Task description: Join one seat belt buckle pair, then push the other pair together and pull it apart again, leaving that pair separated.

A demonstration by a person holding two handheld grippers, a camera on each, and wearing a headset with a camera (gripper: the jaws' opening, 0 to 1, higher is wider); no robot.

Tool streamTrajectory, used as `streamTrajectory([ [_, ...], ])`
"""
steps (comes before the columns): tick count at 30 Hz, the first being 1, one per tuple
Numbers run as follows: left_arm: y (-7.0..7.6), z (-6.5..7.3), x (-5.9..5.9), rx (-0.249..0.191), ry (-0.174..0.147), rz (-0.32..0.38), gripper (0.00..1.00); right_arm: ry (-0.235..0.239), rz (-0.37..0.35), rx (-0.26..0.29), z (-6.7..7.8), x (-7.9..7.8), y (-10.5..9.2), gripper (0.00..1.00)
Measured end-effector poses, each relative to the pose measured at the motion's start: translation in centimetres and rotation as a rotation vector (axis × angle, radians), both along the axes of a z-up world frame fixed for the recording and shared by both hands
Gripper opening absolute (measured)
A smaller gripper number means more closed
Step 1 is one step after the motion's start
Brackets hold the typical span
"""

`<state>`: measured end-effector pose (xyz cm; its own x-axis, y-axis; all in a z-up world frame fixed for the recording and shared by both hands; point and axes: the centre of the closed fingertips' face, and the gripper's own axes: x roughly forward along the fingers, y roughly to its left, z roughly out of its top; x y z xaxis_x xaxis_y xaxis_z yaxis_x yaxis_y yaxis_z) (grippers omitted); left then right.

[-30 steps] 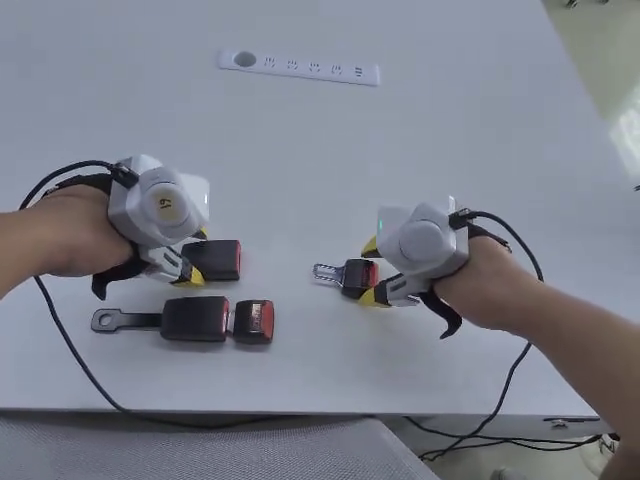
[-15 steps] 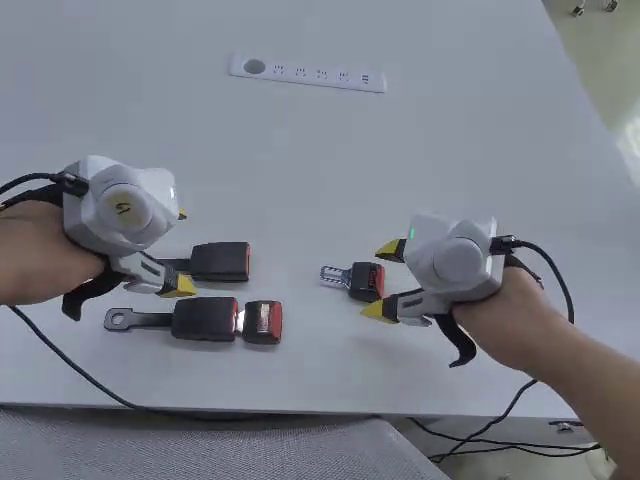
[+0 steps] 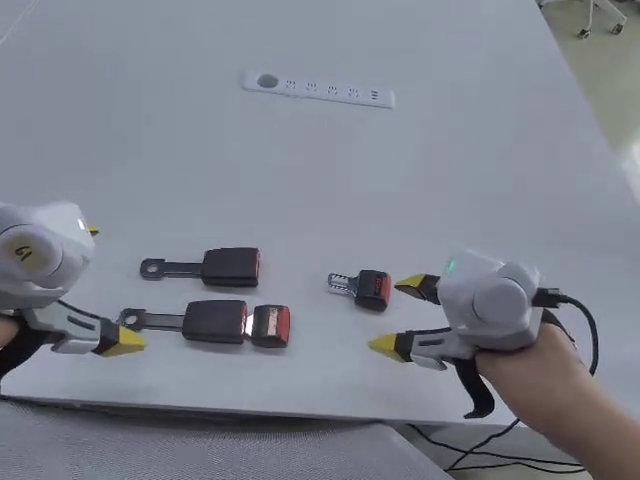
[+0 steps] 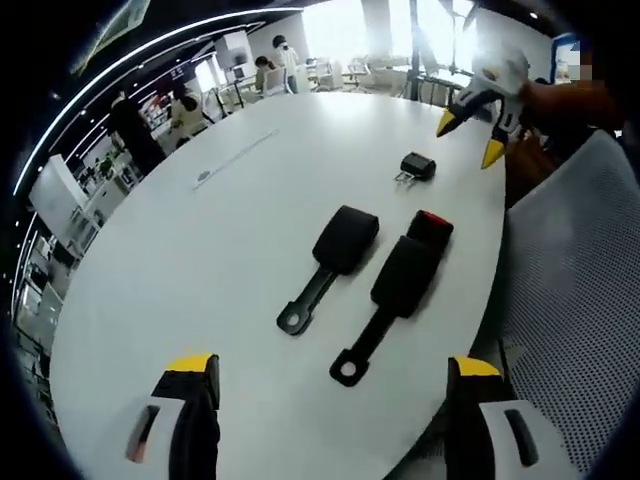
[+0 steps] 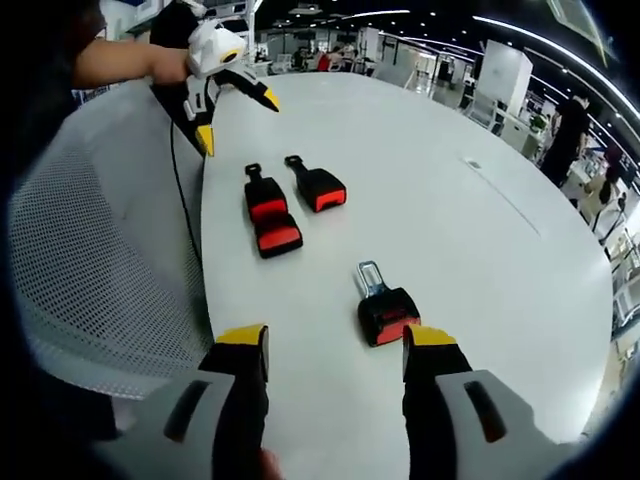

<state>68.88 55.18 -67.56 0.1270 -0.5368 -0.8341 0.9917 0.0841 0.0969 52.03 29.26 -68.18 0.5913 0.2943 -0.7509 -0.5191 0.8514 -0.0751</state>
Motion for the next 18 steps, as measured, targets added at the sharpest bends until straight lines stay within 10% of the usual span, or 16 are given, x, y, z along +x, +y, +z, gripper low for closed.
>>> streamTrajectory([
  [18, 2.2, 1.0, 0.4, -0.052, -0.015, 0.047, 1.0, -0.049, -0.194, 0.033, 1.0, -1.9, -1.2, 0.87],
])
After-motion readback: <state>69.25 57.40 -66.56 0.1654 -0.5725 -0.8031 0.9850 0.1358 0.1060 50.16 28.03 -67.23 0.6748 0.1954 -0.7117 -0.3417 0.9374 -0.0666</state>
